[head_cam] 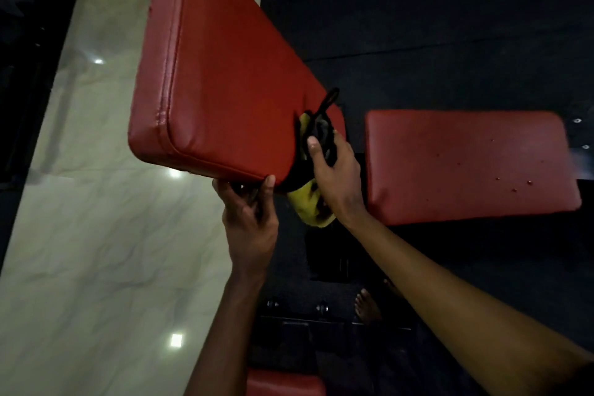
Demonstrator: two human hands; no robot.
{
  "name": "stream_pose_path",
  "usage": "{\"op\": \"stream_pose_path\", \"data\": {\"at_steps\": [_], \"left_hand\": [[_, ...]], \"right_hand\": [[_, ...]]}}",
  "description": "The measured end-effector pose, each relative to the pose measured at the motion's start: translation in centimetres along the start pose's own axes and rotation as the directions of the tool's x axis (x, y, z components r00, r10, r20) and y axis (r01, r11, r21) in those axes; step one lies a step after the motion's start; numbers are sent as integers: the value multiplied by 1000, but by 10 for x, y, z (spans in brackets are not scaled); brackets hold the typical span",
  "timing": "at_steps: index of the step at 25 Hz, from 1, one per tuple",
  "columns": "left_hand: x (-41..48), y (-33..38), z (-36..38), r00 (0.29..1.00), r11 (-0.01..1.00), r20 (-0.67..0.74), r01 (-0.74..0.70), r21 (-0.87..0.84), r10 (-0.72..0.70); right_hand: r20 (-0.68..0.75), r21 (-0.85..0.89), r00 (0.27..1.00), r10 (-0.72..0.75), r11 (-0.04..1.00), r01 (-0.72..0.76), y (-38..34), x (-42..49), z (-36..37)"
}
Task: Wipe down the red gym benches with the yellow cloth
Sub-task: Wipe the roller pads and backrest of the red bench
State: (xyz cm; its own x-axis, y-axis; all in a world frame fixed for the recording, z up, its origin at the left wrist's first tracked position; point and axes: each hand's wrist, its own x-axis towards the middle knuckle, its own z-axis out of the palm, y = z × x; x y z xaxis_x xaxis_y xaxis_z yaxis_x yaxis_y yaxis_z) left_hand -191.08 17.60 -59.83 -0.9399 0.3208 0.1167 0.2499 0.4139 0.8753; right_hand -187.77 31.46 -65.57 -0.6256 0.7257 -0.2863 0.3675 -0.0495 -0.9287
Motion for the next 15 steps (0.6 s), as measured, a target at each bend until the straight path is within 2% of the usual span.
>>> {"op": "stream_pose_path", "data": {"at_steps": [2, 4, 6, 10, 11, 13, 15], "left_hand": [[1, -7, 1, 999, 998, -17, -29, 50, 30], [0, -5, 3, 999, 999, -22, -33, 33, 34], [-1, -1, 5, 1000, 1000, -27, -15, 5, 15], [-5, -2, 9, 998, 998, -47, 35, -60, -38], [-5, -4, 12, 997, 995, -43, 65, -73, -69], [-3, -8, 18, 990, 987, -17, 137, -80, -139], [-3, -15, 23, 988, 988, -25, 149, -38, -150]], "right_hand": [[47, 12, 987, -155, 988, 155, -6, -7, 0], [65, -4, 973, -221, 975, 221, 3, -2, -1], [42, -15, 984, -172, 985, 173, 22, 15, -3], [-72, 11, 994, 84, 996, -83, 33, 28, -2], [-80, 16, 991, 111, 994, -110, 30, 23, -2], [-16, 23, 996, 89, 996, -89, 29, 1, -3], [66, 16, 998, 8, 1000, -9, 32, -27, -4]]}}
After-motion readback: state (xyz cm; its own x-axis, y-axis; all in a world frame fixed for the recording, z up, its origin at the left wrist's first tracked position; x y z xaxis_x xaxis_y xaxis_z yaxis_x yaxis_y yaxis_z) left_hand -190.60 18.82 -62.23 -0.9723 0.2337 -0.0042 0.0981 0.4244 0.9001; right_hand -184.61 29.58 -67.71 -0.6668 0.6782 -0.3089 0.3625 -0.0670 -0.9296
